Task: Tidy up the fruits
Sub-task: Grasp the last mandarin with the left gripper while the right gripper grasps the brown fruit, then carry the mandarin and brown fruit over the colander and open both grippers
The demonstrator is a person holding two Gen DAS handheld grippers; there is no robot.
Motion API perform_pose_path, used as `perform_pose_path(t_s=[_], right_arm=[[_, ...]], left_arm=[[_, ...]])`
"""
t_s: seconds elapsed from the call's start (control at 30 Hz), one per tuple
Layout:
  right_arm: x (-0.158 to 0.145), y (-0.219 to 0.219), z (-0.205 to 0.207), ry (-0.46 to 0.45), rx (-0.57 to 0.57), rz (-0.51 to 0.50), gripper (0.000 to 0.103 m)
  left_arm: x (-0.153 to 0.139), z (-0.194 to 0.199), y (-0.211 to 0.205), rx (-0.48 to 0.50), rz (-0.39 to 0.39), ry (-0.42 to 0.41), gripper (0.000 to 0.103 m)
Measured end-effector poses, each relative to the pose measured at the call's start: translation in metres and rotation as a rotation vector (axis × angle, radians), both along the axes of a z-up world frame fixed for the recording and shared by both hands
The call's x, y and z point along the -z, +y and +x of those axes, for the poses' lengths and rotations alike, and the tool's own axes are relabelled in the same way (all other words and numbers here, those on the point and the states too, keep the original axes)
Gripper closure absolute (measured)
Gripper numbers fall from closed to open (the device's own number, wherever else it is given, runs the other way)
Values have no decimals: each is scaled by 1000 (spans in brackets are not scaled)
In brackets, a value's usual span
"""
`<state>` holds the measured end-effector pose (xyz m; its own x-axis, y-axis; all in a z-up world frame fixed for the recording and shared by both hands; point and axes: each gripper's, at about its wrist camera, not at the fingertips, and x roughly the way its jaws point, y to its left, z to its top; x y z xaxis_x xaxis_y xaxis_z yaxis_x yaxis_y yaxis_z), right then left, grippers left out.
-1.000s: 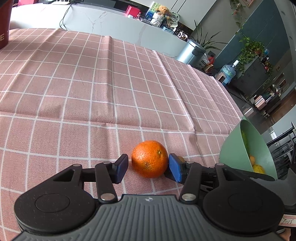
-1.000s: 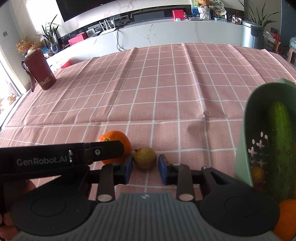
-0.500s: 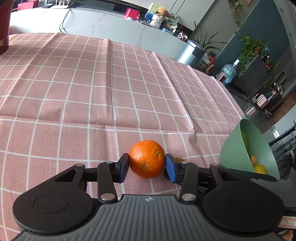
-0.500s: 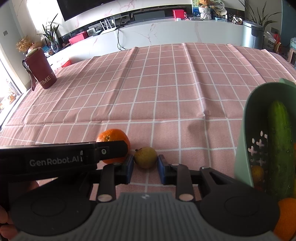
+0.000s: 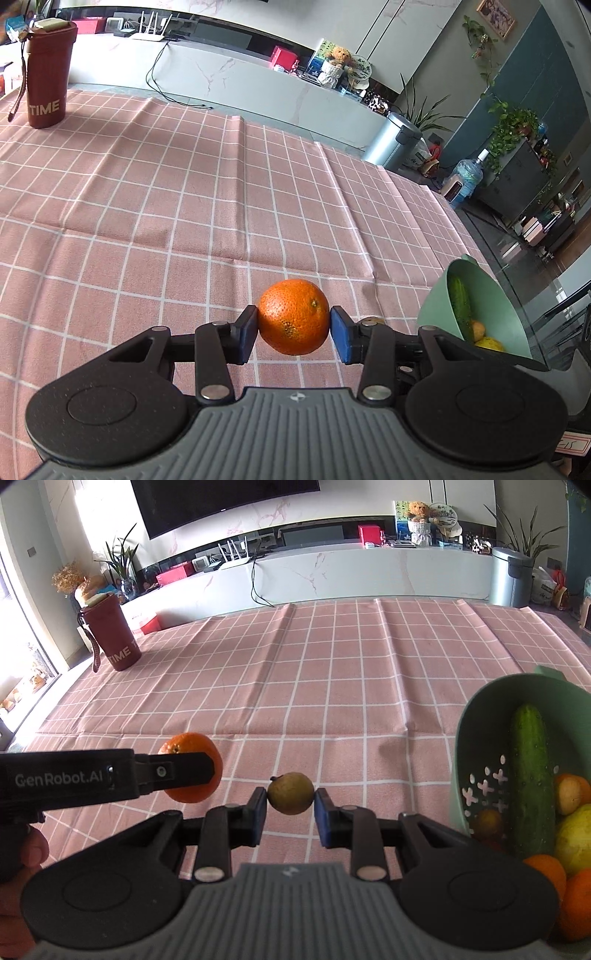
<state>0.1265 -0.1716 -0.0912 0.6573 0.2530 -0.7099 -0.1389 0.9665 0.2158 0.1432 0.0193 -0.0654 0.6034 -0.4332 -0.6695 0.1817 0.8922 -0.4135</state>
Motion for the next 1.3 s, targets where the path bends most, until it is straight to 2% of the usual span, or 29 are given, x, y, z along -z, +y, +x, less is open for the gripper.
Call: perform_pose_path(t_s=[0.1, 0.43, 0.7, 1.03, 1.3], right_arm=[[-10, -2, -14, -21, -7, 0, 79], [-48, -15, -67, -80, -42, 8, 79], [-81, -42, -101, -147, -72, -91, 79], [-106, -107, -105, -159, -64, -153, 79], [-102, -151, -89, -129, -49, -218, 79]], left_arm=[[-9, -15, -2, -4, -20, -13, 56], [-38, -55, -23, 22, 37, -72, 56], [-58, -72, -60, 73, 100, -126, 56], [-66, -66, -108, 167, 137, -169, 56], [-65, -49, -149, 239, 170, -171, 56]])
